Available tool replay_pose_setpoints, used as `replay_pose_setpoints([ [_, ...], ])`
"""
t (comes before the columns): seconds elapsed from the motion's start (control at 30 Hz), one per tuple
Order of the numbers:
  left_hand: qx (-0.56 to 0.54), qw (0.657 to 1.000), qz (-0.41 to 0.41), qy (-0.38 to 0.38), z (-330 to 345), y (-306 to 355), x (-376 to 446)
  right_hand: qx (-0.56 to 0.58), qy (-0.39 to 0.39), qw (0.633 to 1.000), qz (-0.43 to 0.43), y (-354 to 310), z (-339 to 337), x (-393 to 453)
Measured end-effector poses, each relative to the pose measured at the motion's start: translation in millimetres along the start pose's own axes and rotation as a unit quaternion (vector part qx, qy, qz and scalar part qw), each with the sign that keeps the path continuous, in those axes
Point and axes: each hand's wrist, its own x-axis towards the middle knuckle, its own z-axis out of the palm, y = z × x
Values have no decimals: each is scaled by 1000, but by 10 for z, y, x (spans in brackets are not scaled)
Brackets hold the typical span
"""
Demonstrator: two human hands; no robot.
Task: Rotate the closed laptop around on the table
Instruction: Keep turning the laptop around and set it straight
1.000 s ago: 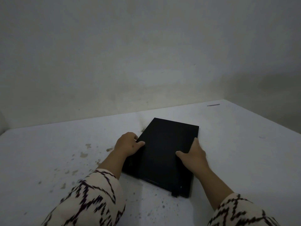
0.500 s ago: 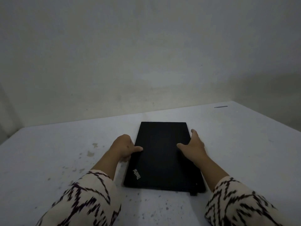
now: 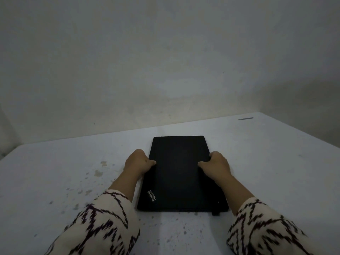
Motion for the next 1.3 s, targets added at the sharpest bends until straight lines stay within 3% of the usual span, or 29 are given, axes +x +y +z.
replay_pose_setpoints([
  [0.17,39,999,-22,24,21,88,-49,-11,-19,1000,11,-42,41,62],
  [0.43,-42,995,-88,16,47,3,-112,7,-42,999,-27,-139,33,253],
  [0.73,-70,992,-102,-8,45,-55,-166,-9,-79,994,-69,-165,70,439],
  [0.83,-44,996,-82,7,20,-100,-138,-31,-82,993,-79,-149,56,433],
  [1.07,144,988,-14,51,-119,-95,16,-151,-25,985,-75,-135,174,76],
  [1.17,176,981,28,75,-97,-59,119,-223,14,972,-70,-53,282,-183],
  [1.3,189,976,98,47,-39,5,267,-217,59,974,-26,99,357,-424],
])
